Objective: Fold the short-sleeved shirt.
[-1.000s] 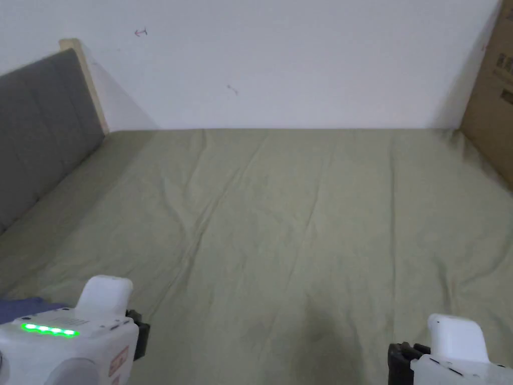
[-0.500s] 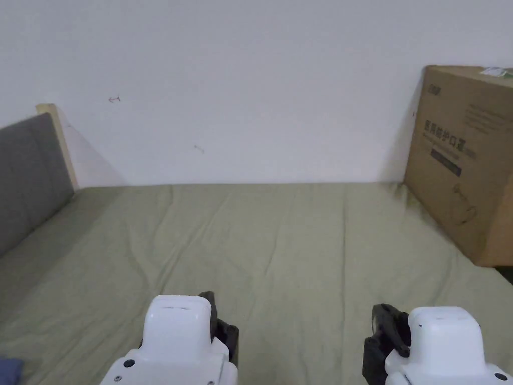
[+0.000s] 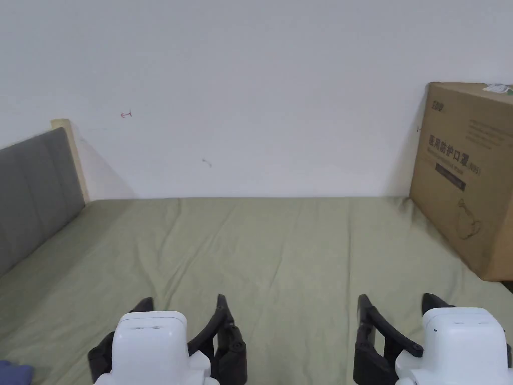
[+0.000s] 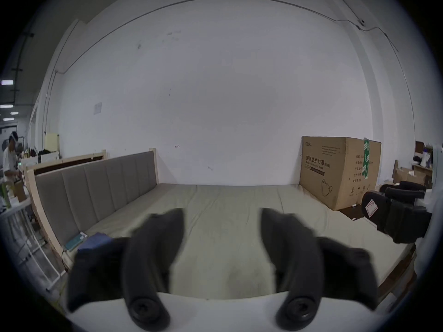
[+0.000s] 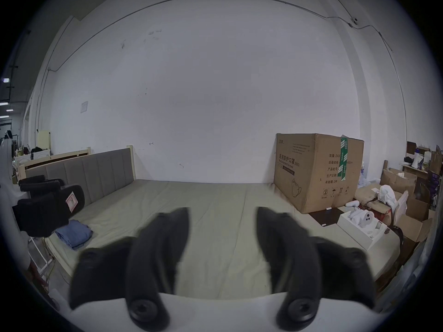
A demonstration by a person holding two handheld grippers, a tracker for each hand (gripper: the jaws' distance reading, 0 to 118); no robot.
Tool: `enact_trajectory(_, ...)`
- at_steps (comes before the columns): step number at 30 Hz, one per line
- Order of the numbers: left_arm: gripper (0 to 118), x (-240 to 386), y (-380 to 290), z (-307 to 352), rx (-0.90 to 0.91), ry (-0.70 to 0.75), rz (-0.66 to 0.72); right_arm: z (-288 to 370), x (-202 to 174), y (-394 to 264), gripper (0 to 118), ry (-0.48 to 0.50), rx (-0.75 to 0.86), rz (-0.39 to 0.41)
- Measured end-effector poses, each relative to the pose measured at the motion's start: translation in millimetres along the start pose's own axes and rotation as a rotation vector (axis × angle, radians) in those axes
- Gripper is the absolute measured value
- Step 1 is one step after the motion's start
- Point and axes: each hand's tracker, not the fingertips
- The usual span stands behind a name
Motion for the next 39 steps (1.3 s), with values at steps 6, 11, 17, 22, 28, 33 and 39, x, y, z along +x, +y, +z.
enact_trajectory(6, 102, -1.5, 2.0, -1.7, -0.016, -0.006, -0.006, -4.1, 4.0, -1.1, 117, -0.008, 0.003, -0.019)
enact_trajectory(11, 103, 7.5, 1.9, -1.8, -0.039, -0.062, -0.037, -4.2, 1.3, -0.9, 117, -0.018, 0.020, -0.003)
enact_trajectory(17, 111, -0.6, 3.4, 4.5, -0.017, -0.125, 0.064, -6.2, 4.4, -0.3, 117, -0.023, 0.023, -0.003)
enact_trajectory(22, 110, -11.6, 12.3, 2.2, -0.145, 0.002, 0.185, -8.8, 8.6, -0.1, 117, -0.031, 0.020, -0.014)
enact_trajectory(28, 110, -21.3, 16.6, -0.8, -0.170, -0.078, 0.144, -12.2, 10.7, -0.8, 117, -0.037, 0.018, -0.017)
enact_trajectory(33, 110, -4.5, 16.7, 3.0, -0.122, -0.022, -0.022, -13.0, 10.6, -2.6, 117, -0.041, 0.014, -0.017)
enact_trajectory(39, 110, 2.0, 21.9, 5.3, -0.074, 0.059, -0.028, -15.0, 12.1, -2.7, 117, -0.050, 0.011, -0.007)
